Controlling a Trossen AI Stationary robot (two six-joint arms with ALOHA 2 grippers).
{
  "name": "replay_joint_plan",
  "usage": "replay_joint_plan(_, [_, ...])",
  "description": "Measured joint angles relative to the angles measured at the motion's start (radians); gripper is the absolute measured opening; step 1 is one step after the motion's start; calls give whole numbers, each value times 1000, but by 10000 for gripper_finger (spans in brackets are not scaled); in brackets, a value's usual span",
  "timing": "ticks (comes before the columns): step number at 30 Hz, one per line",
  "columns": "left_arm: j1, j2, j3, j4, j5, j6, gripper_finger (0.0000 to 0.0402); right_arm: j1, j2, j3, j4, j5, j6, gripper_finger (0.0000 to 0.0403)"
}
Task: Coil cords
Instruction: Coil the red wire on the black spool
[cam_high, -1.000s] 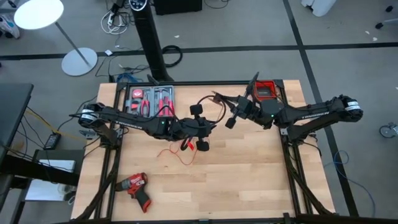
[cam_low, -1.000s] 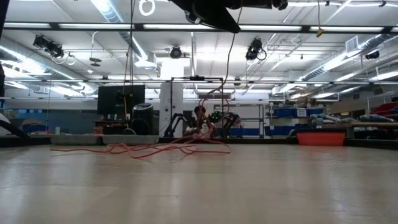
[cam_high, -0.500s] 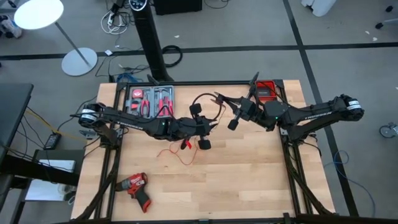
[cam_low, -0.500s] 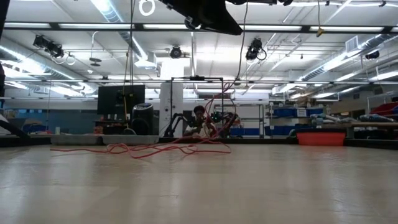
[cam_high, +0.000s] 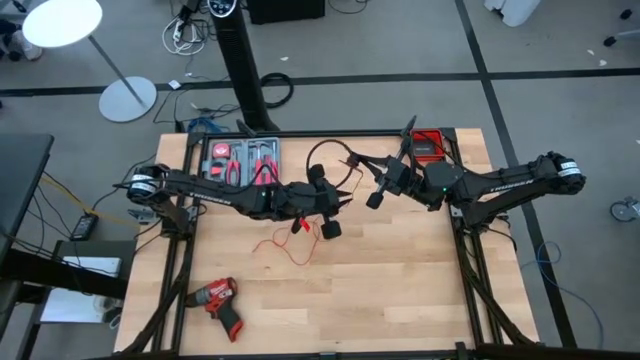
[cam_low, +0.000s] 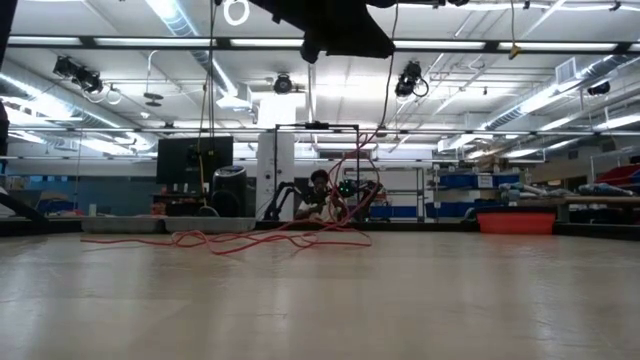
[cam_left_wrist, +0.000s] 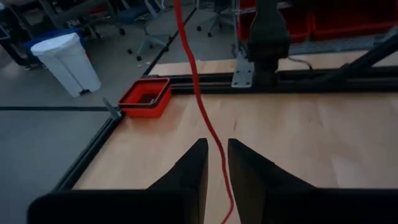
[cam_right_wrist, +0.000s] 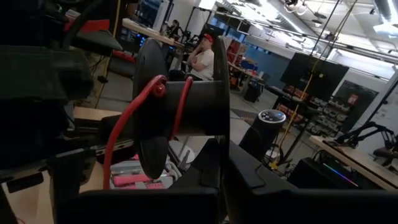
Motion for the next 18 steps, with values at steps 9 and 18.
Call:
replay_joint_plan(9, [1,0,0,13,19,-6,66,0,0,0,2,0,-3,0])
replay_joint_plan(18, [2,0,0,14,15,27,12,0,0,0,28,-7,5,0])
